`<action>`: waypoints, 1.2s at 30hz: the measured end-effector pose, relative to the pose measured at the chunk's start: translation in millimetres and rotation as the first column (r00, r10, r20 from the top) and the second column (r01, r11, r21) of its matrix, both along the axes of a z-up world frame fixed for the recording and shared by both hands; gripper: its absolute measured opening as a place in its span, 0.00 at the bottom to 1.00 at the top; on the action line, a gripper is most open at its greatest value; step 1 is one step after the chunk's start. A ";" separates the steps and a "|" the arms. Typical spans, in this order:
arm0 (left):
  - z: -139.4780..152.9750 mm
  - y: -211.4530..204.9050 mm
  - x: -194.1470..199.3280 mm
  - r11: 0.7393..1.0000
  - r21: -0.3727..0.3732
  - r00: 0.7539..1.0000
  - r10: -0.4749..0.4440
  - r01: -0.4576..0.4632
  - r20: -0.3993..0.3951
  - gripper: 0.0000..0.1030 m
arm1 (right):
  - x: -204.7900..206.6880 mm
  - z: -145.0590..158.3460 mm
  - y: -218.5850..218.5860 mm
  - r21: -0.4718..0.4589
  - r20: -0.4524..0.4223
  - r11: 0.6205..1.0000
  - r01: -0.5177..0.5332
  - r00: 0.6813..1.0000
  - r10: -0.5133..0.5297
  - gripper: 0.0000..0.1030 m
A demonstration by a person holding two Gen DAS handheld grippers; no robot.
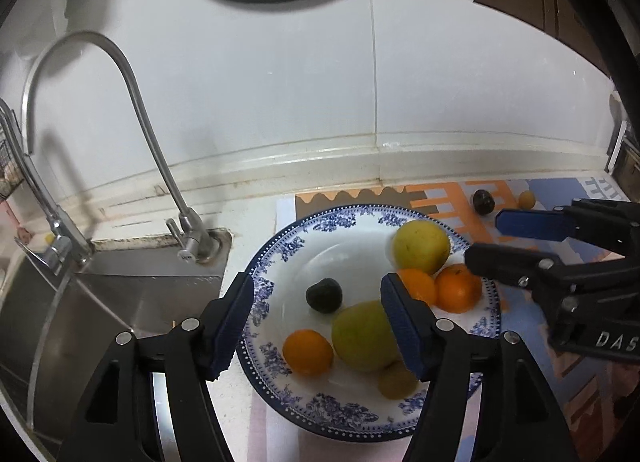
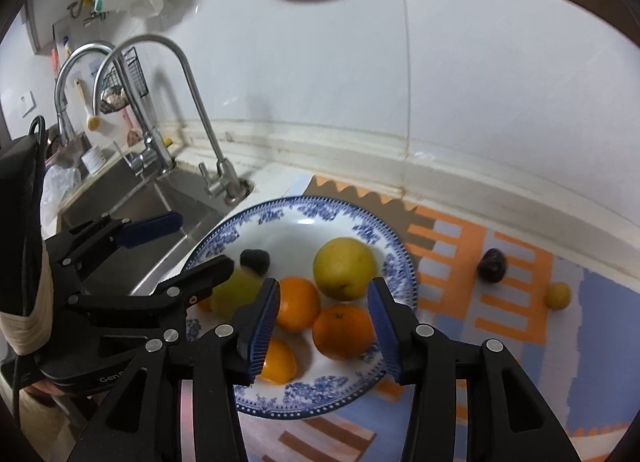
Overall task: Organize fruits
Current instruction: 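Carry both fruits onto the plate and open both tools, then move the left tool to the dark plum while the right tool approaches the small yellow fruit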
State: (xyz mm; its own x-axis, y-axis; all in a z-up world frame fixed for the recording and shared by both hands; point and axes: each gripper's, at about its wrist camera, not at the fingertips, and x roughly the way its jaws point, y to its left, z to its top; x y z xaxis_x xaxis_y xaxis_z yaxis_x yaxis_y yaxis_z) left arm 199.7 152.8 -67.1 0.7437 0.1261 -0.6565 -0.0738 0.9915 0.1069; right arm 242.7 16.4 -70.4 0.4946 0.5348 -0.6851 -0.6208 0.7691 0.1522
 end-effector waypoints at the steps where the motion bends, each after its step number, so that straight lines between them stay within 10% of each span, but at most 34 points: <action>1: 3.0 -1.2 -1.6 1.000 -0.001 1.000 -0.001 0.001 0.005 0.63 | -2.2 4.3 -3.9 0.004 0.012 1.000 0.009 1.000 -0.009 0.45; 20: 53.9 -68.0 -8.8 0.990 -0.055 0.985 -0.122 0.129 0.122 0.76 | -26.1 64.9 -93.7 0.059 0.189 0.970 0.234 0.952 -0.241 0.57; 36: 44.6 -114.7 54.9 0.960 -0.060 0.958 -0.266 0.273 0.107 0.78 | 14.0 48.3 -146.7 0.005 0.175 0.928 0.371 0.914 -0.367 0.57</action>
State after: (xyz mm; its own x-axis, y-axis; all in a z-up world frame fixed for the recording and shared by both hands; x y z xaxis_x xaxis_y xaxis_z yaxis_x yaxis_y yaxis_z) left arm 254.6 38.0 -22.6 0.8041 -0.1335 -0.5793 0.1907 0.9809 0.0386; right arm 256.7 -130.3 -22.1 0.7634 0.2739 -0.5849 -0.3066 0.9508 0.0451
